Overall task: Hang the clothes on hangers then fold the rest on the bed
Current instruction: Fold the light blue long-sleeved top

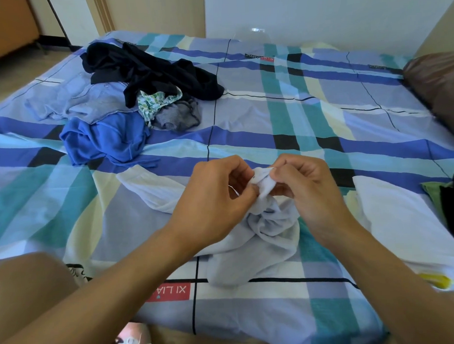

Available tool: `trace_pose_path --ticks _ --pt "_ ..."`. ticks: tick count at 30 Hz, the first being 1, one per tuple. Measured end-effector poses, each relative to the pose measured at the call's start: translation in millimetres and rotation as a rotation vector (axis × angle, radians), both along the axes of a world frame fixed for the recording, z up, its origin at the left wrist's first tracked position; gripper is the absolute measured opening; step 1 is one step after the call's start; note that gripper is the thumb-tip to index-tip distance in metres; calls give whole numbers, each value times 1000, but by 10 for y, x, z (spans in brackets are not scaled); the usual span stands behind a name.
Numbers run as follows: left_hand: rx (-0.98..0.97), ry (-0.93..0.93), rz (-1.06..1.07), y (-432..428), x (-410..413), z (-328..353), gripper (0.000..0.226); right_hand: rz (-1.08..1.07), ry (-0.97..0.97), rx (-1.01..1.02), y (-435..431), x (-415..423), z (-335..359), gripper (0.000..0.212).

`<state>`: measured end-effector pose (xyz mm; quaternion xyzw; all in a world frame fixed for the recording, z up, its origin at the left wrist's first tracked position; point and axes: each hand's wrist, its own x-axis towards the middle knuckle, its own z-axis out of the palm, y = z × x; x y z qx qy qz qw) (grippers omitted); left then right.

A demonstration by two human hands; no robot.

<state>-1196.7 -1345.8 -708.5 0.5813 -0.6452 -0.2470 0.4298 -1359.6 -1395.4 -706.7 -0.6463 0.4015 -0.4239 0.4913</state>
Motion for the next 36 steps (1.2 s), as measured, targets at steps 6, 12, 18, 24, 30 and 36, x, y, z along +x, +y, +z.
trace_pose_path --ticks 6,12,18,24,30,36 --pt "73 91 15 -29 49 70 20 -60 297 -267 -16 -61 5 21" --pt "240 497 -49 -75 111 139 23 113 499 -527 -33 -102 59 19" --pt "262 554 -81 -62 115 110 20 250 451 -387 -16 -127 94 22" --pt "206 464 -32 -146 253 68 9 427 486 -235 -185 -483 295 21" --pt "285 -235 6 -259 444 -226 15 552 656 169 -331 -1076 490 69" --pt "446 -246 4 -368 214 -449 69 77 1050 41 -415 -811 102 54"
